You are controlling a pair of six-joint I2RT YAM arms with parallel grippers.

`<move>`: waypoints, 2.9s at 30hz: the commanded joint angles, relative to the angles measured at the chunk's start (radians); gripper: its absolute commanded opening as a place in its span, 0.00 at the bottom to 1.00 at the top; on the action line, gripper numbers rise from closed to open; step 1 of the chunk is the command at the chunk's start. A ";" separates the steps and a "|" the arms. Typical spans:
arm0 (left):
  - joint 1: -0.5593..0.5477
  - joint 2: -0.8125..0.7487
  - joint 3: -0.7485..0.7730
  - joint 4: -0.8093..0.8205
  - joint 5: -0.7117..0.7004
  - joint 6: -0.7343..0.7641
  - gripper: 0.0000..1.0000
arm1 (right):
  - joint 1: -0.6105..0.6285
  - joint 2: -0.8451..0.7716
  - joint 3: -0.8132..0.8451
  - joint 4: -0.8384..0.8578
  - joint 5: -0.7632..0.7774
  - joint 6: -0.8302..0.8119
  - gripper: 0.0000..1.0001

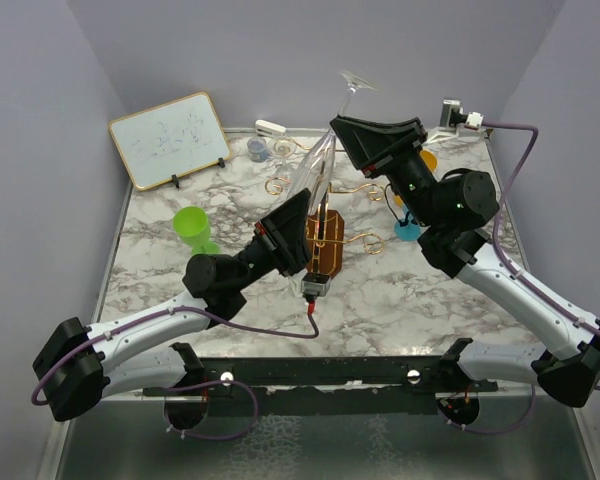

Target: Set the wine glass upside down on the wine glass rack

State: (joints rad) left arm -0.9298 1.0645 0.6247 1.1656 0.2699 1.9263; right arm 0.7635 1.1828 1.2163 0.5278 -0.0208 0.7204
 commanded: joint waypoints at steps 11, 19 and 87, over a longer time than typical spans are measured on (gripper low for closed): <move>-0.003 0.018 0.025 -0.005 -0.027 0.013 0.00 | -0.003 0.028 0.030 0.051 -0.065 0.007 0.40; -0.003 0.028 0.038 0.001 -0.025 0.016 0.00 | -0.003 0.030 0.017 0.053 -0.068 0.012 0.28; 0.475 -0.162 0.888 -1.589 -0.500 -1.540 0.91 | -0.118 -0.684 -0.725 -0.347 0.155 -0.641 0.01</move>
State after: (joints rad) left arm -0.5598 0.9337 1.4704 -0.0845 -0.3603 0.7166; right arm 0.6460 0.4782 0.5636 -0.0547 0.2798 0.1204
